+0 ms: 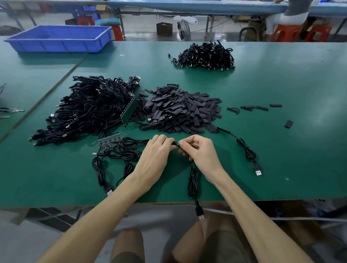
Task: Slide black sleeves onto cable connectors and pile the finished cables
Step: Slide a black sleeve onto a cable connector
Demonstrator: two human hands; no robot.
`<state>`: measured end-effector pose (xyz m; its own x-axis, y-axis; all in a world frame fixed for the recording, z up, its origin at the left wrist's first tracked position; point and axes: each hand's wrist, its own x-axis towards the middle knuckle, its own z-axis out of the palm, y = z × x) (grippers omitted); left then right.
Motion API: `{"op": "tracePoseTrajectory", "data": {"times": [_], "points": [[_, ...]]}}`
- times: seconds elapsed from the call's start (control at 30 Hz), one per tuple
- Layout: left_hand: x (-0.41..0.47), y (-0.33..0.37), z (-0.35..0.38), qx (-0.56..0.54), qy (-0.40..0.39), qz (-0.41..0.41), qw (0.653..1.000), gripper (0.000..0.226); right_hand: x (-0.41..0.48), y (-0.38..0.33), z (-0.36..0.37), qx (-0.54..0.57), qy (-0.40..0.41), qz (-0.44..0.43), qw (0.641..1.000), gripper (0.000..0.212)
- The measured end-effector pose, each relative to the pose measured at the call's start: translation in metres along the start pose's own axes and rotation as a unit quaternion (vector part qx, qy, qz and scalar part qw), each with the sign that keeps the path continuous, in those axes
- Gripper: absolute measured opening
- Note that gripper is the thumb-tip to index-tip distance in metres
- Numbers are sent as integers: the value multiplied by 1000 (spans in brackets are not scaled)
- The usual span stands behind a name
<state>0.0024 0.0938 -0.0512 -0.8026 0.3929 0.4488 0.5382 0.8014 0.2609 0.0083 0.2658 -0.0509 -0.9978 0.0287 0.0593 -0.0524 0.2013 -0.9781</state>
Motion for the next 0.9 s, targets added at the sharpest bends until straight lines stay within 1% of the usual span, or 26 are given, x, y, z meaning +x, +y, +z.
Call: {"op": "tracePoseTrajectory", "data": {"times": [0.27,0.4,0.5,0.67,0.8,0.9], "points": [[0,3,-3,-3,-22,-5,1000,20,-1,-2,0,1,-6,-6,1000,9],[0,2,-4,9,-24,-29,999,35,-1,-4,1,-12,-33,-11,999,8],[0,2,-4,8,-16,-28,999,33,-1,-2,1,-35,-44,-11,998,14],[-1,-1,-3,-13,-5,-1,1000,37,-1,-2,-4,21,-26,-23,999,16],[0,-3,-2,-25,4,16,1000,26,-1,-1,-4,20,-27,-21,999,17],[-1,-5,0,-29,4,25,999,26,-1,-1,-4,21,-30,-20,999,16]]}}
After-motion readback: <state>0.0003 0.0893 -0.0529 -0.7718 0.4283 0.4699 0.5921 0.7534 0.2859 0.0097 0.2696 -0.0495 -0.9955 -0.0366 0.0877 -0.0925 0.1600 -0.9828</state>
